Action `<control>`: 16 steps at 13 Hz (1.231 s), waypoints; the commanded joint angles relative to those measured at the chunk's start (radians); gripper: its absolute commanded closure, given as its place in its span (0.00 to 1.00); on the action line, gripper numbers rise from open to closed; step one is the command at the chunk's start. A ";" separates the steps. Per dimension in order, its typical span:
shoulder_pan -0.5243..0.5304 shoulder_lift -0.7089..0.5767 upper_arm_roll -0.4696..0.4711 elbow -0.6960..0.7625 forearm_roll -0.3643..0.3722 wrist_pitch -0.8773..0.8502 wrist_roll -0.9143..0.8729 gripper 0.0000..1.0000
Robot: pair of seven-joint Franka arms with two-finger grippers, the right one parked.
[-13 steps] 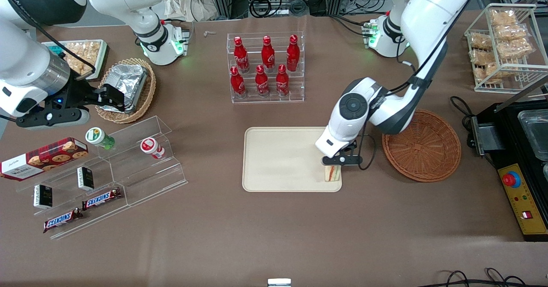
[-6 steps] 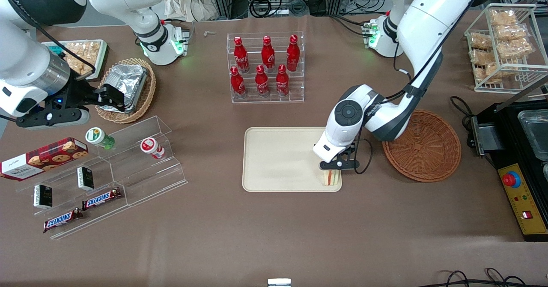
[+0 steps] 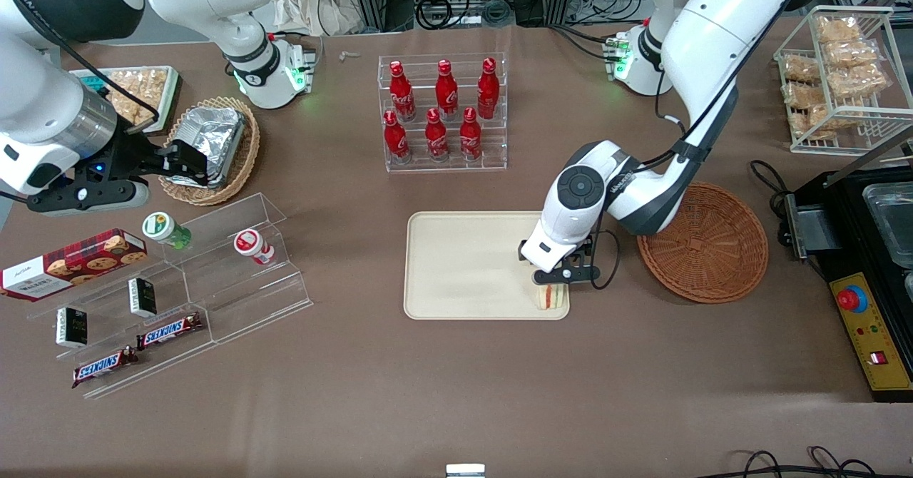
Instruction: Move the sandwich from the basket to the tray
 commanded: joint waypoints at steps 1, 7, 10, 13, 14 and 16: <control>0.002 -0.071 0.001 0.019 0.013 -0.089 -0.049 0.00; 0.019 -0.352 0.085 -0.069 -0.137 -0.170 -0.034 0.00; 0.020 -0.459 0.124 -0.123 -0.193 -0.173 -0.034 0.00; 0.023 -0.536 0.156 -0.105 -0.249 -0.291 0.048 0.00; 0.020 -0.563 0.195 -0.106 -0.295 -0.316 0.123 0.00; 0.020 -0.617 0.272 -0.108 -0.366 -0.383 0.295 0.00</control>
